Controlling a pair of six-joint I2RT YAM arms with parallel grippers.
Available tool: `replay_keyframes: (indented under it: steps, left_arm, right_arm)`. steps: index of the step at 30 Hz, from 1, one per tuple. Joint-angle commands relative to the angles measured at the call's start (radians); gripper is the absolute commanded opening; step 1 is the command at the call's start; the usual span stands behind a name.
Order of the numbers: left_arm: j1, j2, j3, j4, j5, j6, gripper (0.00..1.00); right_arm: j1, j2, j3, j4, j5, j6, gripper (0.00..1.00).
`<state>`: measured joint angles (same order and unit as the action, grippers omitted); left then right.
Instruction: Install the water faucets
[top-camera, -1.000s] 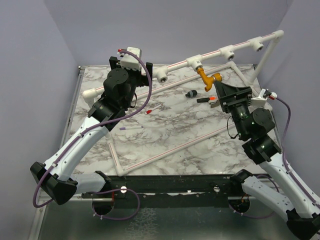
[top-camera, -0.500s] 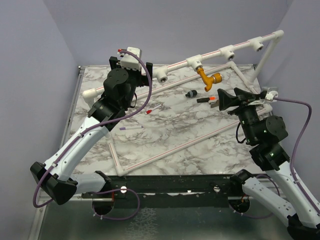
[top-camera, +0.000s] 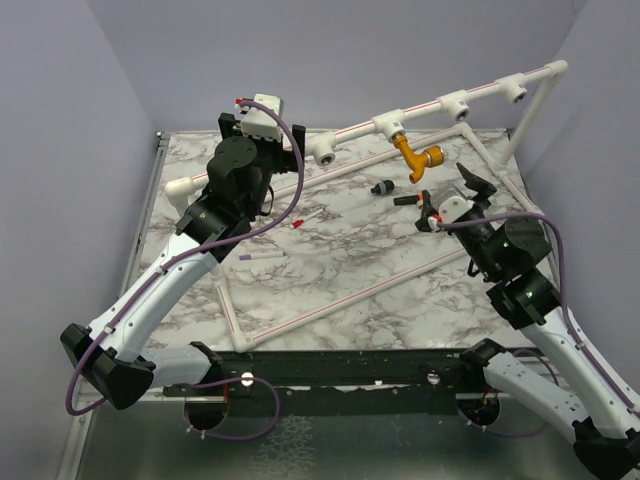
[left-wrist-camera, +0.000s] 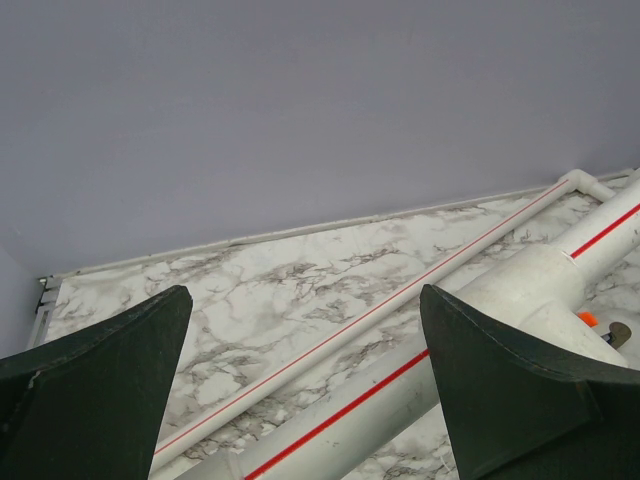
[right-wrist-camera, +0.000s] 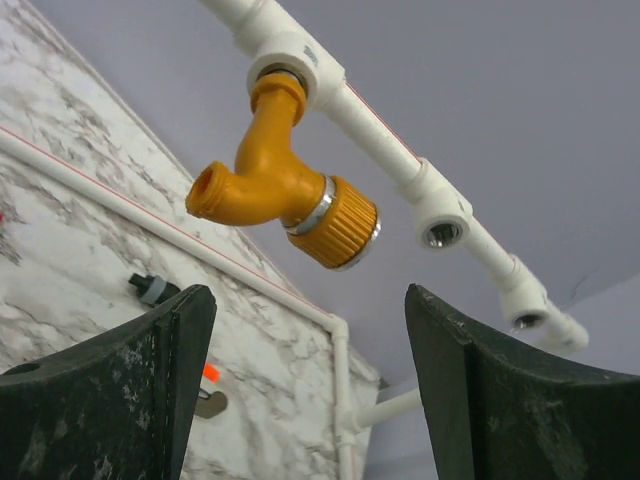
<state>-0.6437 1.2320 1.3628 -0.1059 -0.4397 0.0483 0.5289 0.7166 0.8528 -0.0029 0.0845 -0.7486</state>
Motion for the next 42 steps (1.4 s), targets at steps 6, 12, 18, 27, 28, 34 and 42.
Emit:
replay_keyframes:
  steps: [6, 12, 18, 27, 28, 34, 42]
  left_arm:
    - [-0.020, 0.000, -0.026, -0.069, 0.016, 0.018, 0.98]
    - [-0.020, -0.004, -0.037, -0.063, 0.013, 0.021, 0.98]
    - [-0.020, -0.005, -0.039, -0.060, 0.013, 0.021, 0.98]
    - [-0.020, -0.007, -0.042, -0.058, 0.009, 0.027, 0.98]
    - [-0.019, -0.009, -0.043, -0.057, 0.007, 0.027, 0.98]
    - [-0.020, -0.008, -0.045, -0.057, 0.008, 0.027, 0.98]
    - [-0.021, -0.012, -0.044, -0.057, 0.006, 0.028, 0.99]
  right_arm:
    - [0.000, 0.093, -0.021, 0.087, -0.077, -0.529, 0.82]
    - [0.002, 0.145, -0.034, 0.178, -0.112, -0.669, 0.82]
    - [0.004, 0.199, -0.027, 0.227, -0.133, -0.742, 0.79]
    - [0.019, 0.257, -0.024, 0.281, -0.135, -0.802, 0.69]
    - [0.022, 0.263, -0.023, 0.286, -0.135, -0.805, 0.67]
    - [0.031, 0.273, -0.017, 0.298, -0.127, -0.786, 0.48]
    - [0.043, 0.259, -0.023, 0.310, -0.139, -0.638, 0.08]
